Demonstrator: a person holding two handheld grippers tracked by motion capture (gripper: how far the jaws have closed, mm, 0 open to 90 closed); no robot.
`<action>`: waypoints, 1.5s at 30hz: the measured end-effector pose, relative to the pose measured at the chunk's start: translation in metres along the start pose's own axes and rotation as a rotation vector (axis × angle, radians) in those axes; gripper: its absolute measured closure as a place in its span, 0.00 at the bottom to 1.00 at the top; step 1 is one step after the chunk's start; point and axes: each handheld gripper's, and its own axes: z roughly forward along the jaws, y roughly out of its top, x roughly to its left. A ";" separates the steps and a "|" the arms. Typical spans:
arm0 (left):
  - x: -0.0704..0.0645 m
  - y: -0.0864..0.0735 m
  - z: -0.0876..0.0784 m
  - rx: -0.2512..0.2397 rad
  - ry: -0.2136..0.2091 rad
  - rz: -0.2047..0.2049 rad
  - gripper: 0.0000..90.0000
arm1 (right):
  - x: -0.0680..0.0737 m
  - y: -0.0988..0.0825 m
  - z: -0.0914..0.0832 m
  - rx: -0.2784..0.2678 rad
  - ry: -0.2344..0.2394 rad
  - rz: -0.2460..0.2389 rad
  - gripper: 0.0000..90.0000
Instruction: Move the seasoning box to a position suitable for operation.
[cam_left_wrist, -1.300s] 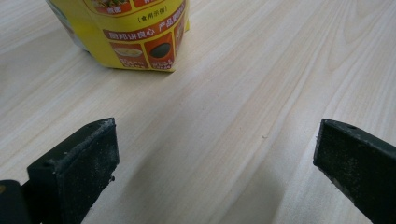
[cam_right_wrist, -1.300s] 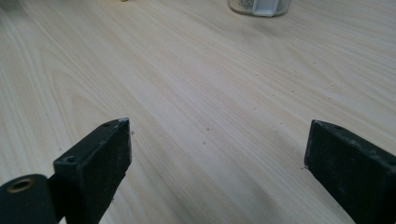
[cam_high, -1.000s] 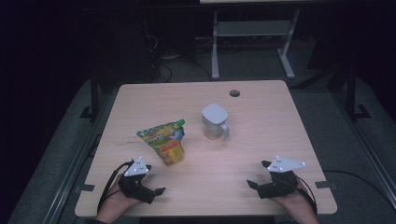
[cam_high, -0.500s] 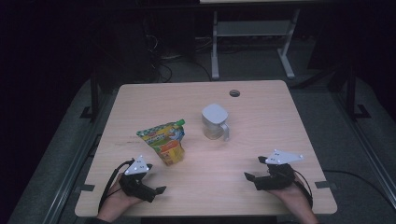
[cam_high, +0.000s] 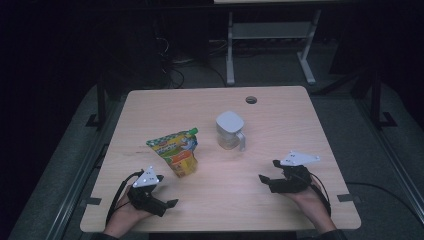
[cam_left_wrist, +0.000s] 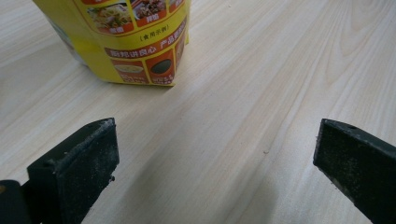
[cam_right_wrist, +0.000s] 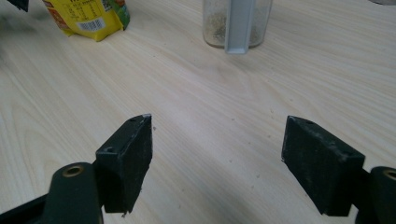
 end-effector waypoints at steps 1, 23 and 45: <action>0.000 0.000 0.000 -0.002 0.001 -0.003 0.00 | -0.001 0.001 0.002 0.000 0.001 -0.002 0.27; -0.001 0.000 0.003 0.000 -0.017 -0.002 0.00 | -0.005 0.034 0.026 -0.041 0.012 -0.019 0.32; -0.001 0.000 0.001 0.000 -0.018 0.004 0.00 | -0.018 0.070 0.064 -0.048 -0.004 -0.004 0.35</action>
